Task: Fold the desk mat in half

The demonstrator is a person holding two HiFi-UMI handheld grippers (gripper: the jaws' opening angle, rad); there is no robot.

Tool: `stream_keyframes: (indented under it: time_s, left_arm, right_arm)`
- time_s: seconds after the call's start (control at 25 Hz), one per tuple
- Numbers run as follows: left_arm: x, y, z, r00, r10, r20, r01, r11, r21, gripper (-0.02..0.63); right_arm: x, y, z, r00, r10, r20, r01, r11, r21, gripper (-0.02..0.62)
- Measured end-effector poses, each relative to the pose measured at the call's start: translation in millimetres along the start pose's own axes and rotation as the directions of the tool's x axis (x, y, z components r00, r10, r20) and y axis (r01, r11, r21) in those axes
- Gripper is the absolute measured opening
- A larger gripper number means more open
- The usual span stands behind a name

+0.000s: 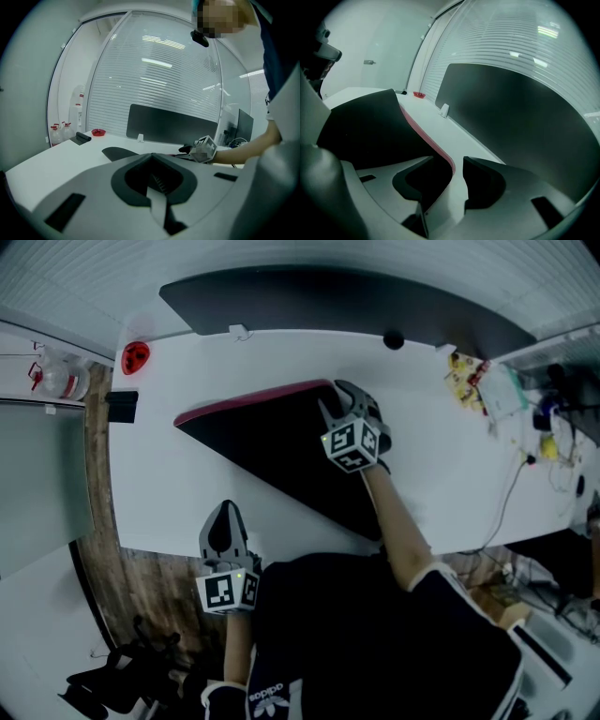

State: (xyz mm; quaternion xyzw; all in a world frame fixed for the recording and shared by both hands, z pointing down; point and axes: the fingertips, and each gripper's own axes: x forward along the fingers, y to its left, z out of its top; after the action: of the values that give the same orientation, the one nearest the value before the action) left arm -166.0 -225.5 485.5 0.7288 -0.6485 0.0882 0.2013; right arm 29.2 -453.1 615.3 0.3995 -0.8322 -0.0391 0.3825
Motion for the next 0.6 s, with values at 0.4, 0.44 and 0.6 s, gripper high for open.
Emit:
stream_keyframes:
  time_s: [0.4,0.44,0.6]
  left_arm:
    - [-10,-5,3,1.0,-0.003,0.021,0.003,1.0,0.006,0.003]
    - [-11,-5,3,1.0,-0.003,0.025,0.003,1.0,0.007,0.003]
    - [-17,-5,7,0.999,0.0,0.043,-0.001,1.0,0.008,0.003]
  right_arm:
    - [-18,-1,12,0.999,0.02,0.04,-0.022,0.999,0.033,0.173]
    - [-20,-1,15,0.998,0.021,0.051,-0.023,0.999,0.04,0.173]
    - [-34,-2,27,0.996,0.012,0.09,-0.019,0.997,0.077,0.14]
